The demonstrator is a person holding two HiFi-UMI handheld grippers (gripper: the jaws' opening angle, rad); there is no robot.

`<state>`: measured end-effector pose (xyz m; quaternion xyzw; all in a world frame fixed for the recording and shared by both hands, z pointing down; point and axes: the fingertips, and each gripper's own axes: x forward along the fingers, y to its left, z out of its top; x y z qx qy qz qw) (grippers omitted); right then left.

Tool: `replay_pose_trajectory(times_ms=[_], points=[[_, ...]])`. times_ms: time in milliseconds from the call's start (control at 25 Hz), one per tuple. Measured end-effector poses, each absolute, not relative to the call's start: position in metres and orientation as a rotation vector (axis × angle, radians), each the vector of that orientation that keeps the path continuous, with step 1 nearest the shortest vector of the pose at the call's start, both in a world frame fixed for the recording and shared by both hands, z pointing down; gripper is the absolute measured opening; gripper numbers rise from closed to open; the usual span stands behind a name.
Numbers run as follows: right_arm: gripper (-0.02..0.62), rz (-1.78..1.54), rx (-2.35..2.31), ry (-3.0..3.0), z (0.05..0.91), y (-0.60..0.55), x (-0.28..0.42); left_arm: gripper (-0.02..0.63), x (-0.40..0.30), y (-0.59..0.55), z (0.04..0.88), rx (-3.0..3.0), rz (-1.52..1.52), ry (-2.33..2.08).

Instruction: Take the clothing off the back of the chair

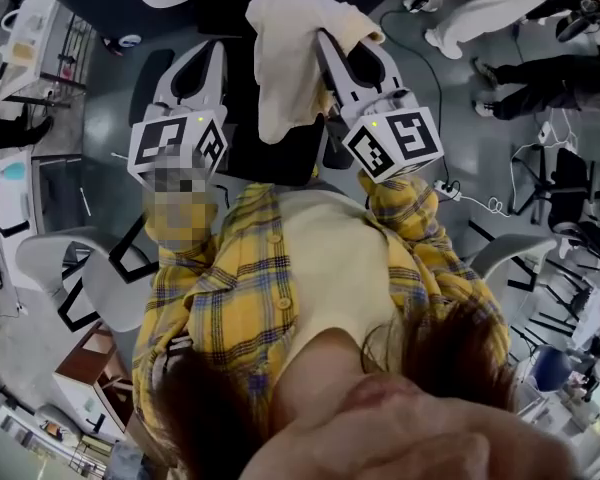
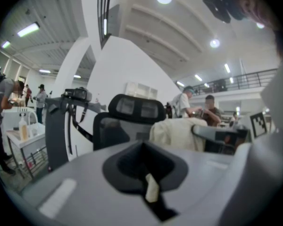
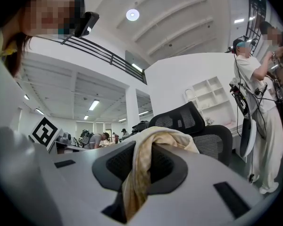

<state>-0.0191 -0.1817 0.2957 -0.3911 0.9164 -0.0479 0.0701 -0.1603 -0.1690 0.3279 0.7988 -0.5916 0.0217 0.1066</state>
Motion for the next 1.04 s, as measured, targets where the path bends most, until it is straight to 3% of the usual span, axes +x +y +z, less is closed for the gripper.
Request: replay_pose_trajectory(times_ms=[1040], points=[[0.071,-0.200,-1.114,2.812,0.303,-0.179,-0.032,0.003,-0.167,-0.168,0.335,2.302,0.068,-1.773]])
